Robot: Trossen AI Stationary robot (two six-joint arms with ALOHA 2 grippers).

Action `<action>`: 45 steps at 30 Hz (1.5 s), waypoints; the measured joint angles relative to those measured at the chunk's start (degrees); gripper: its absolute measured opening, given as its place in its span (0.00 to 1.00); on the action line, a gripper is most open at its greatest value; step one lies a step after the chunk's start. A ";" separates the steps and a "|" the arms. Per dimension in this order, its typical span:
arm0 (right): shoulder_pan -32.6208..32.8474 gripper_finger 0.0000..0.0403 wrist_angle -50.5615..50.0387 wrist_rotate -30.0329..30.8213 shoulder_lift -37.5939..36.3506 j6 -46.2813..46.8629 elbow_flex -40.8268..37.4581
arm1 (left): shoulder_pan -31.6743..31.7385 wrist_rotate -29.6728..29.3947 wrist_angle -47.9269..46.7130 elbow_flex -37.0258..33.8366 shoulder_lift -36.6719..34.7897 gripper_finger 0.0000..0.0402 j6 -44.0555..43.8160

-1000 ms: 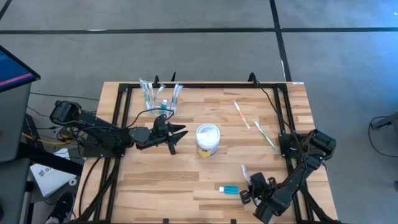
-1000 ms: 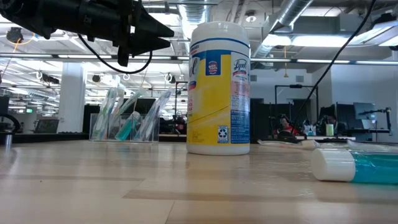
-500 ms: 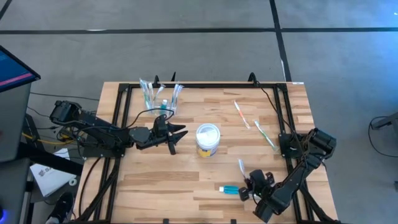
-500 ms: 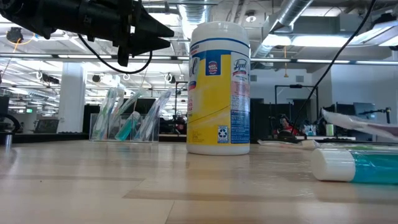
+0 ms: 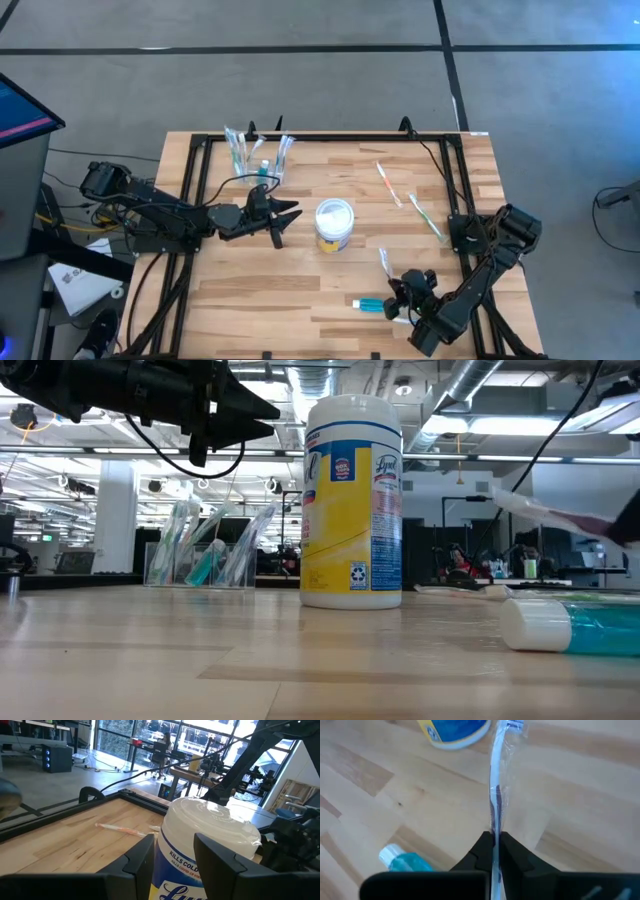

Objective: Pick & Place toothbrushing station
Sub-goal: Put the purple toothbrush into the transparent organizer

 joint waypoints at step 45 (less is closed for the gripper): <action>-13.81 0.02 23.45 18.90 -7.98 -68.94 15.37 | -5.84 18.73 16.43 0.04 0.04 0.33 3.08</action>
